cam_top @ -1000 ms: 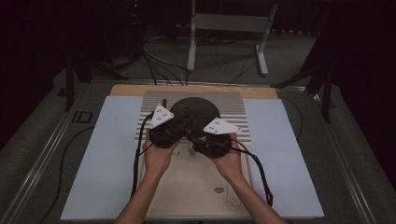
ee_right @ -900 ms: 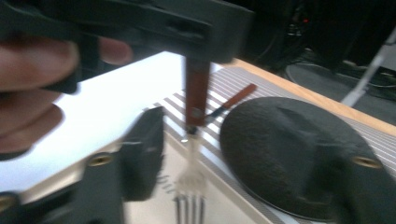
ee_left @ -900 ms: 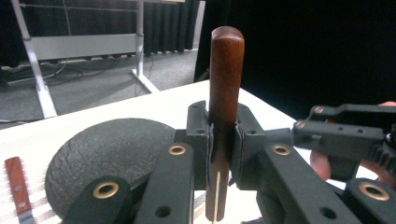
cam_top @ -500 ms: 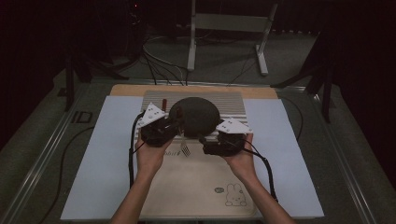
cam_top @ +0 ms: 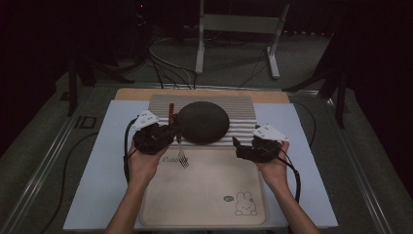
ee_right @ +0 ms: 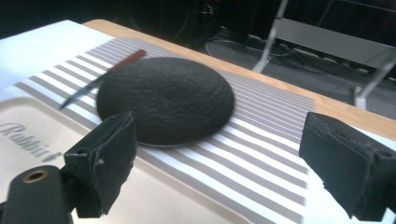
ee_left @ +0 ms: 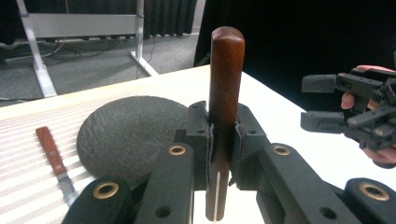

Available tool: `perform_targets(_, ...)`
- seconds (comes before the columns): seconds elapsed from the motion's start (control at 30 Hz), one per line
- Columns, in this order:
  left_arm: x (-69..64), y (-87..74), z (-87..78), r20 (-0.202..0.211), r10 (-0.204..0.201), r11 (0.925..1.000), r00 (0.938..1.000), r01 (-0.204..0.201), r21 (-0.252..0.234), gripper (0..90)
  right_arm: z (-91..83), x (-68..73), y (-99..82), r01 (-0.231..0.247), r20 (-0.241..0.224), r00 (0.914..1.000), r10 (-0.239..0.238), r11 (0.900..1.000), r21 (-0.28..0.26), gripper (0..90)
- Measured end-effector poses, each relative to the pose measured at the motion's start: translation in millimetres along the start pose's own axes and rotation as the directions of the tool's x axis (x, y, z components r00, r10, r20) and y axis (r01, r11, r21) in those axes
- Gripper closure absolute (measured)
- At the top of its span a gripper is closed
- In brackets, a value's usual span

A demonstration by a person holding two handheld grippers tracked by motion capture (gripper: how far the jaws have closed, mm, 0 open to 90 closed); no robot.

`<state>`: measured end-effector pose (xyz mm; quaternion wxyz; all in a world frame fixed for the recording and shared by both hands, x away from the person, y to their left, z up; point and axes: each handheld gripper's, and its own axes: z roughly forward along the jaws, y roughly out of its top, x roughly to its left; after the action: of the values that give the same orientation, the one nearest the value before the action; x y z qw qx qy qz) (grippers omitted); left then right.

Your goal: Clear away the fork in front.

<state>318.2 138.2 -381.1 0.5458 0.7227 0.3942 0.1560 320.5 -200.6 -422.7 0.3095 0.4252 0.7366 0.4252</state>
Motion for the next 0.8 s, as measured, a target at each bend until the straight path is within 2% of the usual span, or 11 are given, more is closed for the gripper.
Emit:
perform_targets(0.23,11.9,-3.2,-15.5,0.032,-0.016,0.9995,0.9993,0.015,0.029,80.5,-8.7,-20.0,-13.0,-0.029,0.043,0.9986,0.029,0.9996,0.002,11.3)
perform_targets(0.43,20.1,-8.3,-29.6,0.063,-0.026,0.998,0.9977,0.022,0.059,80.5,-14.9,-31.3,-23.2,-0.049,0.068,0.9965,0.048,0.9987,0.013,11.3)
perform_targets(0.57,24.0,-13.6,-37.9,0.096,-0.044,0.9963,0.9945,0.036,0.079,80.6,-17.0,-35.1,-27.2,-0.059,0.073,0.9956,0.058,0.9981,0.018,11.3)
perform_targets(0.8,27.8,-21.9,-49.8,0.123,-0.07,0.9917,0.99,0.055,0.116,80.5,-18.1,-36.6,-31.4,-0.065,0.077,0.995,0.063,0.9977,0.021,11.3)
